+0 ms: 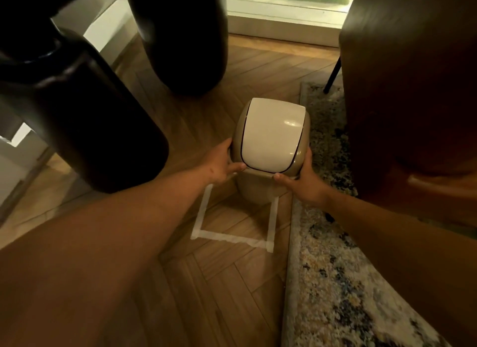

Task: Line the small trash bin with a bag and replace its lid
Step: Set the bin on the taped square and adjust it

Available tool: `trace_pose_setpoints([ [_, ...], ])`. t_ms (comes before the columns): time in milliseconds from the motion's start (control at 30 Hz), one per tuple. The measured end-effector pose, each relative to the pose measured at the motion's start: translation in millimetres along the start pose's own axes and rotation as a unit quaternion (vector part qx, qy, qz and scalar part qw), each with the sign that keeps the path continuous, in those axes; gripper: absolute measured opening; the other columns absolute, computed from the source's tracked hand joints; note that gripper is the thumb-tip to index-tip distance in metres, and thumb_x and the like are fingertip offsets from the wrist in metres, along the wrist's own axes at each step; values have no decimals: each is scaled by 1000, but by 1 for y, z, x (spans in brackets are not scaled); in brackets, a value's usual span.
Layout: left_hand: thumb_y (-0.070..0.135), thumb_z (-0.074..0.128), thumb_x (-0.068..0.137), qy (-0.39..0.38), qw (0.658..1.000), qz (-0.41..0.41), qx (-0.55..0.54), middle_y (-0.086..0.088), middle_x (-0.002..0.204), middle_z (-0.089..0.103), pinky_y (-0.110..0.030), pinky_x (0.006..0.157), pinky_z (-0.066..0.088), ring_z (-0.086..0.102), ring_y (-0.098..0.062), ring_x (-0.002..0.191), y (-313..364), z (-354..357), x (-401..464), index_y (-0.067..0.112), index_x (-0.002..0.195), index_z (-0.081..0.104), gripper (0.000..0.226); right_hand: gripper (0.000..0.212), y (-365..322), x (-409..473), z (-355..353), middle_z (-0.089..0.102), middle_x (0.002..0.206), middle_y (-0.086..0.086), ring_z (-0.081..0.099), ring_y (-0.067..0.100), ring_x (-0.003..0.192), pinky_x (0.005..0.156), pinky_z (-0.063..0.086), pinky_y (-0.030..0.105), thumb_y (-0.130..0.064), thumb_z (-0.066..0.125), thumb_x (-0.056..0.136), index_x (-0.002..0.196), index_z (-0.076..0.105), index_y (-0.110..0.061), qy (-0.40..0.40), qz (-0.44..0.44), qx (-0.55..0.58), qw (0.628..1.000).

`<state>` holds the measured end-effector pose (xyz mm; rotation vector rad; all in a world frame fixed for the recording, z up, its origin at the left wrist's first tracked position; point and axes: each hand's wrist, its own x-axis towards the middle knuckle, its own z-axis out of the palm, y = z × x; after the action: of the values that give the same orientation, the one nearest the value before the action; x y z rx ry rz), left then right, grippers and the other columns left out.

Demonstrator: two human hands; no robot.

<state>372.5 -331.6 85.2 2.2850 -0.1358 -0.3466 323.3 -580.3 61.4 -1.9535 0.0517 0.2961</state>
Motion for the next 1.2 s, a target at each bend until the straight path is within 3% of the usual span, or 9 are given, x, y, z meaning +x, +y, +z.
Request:
trace_pose_setpoints([
  [200,30,82,79,16,999,-39,28,-6,148,47,-26,96,33,46,-26,133,-15,-6,-5,17,150,35,86,125,-4,4,4,37,154,-7,44,17,138,107,48,46,-20,87,80,161,-7,-24,11,14,-14,1000],
  [267,30,83,78,17,998,-44,31,-6,147,47,-27,95,34,46,-25,132,-20,-9,-8,17,148,36,85,127,-9,5,9,39,156,1,48,25,135,87,59,44,-22,88,78,161,-8,-25,10,40,-21,999],
  [333,30,83,78,14,998,-47,37,-6,144,49,-26,92,35,48,-22,127,-26,-14,-11,17,146,38,83,129,-11,3,17,35,159,2,48,29,134,69,61,38,-24,88,78,160,-12,-28,6,62,-24,998],
  [467,32,84,77,14,997,-57,46,-6,140,52,-28,89,38,52,-24,123,-35,-25,-19,18,144,39,82,131,-13,0,32,27,163,-1,46,33,135,53,59,28,-28,88,78,158,-15,-38,6,93,-18,995],
  [633,33,84,77,20,996,-69,49,-5,141,51,-29,89,41,52,-25,123,-42,-24,-29,18,144,39,82,129,-19,-3,36,30,161,1,51,30,128,56,60,32,-28,87,79,158,-15,-38,-10,98,-24,995],
  [833,33,84,76,0,995,-95,35,-6,145,48,-33,96,40,48,-28,131,-40,-28,-40,20,145,37,84,124,-25,-16,36,32,158,4,54,24,116,51,59,27,-23,87,80,160,-8,-33,-26,87,-29,995],
  [1200,31,85,75,-16,992,-121,20,-9,145,50,-41,104,45,52,-28,128,-42,-23,-81,19,148,35,89,129,-21,-57,45,27,162,1,52,30,126,56,62,35,-28,90,75,158,-7,-44,-37,85,-21,996],
])
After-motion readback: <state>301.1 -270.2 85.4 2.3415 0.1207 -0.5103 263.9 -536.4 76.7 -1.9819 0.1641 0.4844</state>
